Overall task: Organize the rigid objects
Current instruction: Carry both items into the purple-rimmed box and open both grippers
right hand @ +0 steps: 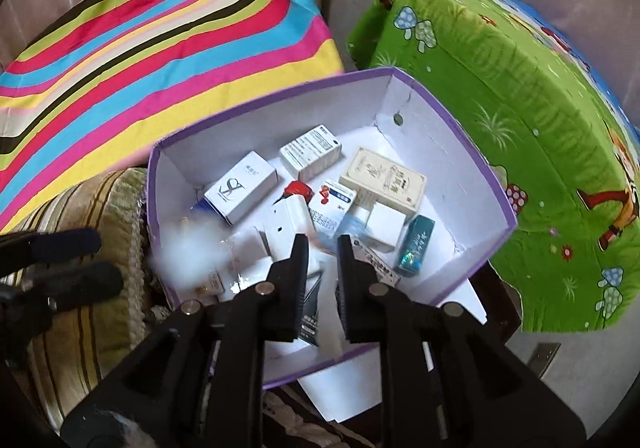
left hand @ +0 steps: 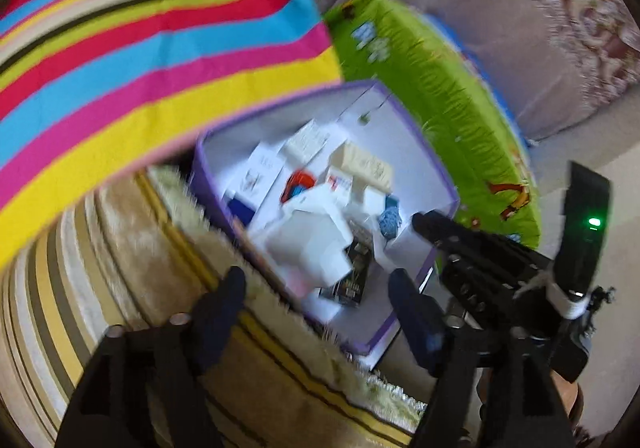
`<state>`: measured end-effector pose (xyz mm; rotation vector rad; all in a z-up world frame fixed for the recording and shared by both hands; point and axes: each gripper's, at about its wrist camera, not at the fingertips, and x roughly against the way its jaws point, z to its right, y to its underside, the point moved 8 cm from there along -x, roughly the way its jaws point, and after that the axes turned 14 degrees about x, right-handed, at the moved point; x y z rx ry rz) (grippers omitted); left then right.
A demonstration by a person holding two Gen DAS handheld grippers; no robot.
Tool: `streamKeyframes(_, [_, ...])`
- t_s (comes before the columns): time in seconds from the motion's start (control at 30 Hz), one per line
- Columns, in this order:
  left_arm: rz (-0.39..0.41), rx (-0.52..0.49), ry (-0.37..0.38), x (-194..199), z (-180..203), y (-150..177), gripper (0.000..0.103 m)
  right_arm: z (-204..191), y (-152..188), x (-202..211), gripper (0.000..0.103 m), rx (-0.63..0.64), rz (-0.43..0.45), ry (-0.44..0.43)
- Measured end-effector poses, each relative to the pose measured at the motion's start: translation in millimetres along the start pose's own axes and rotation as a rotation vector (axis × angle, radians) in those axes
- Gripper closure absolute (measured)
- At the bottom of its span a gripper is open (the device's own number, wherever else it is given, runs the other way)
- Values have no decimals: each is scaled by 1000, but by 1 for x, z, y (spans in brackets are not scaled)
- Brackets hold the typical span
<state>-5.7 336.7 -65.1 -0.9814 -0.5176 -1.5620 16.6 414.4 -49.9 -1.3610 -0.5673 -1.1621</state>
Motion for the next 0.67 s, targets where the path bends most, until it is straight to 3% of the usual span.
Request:
streamKeyframes(0.1, [20, 5, -9, 5, 0, 4, 28, 1, 6, 3, 81, -8, -3, -5])
streamKeyframes(0.23, [29, -12, 22, 7, 3, 10, 16, 3, 13, 7, 76, -10, -4, -4])
streamKeyframes(0.5, [32, -53, 15, 7, 12, 12, 4, 4, 17, 5, 76, -24, -15, -13])
streamKeyframes(0.67, [78, -130, -10, 11, 22, 12, 4, 3, 19, 4, 76, -26, -19, -18])
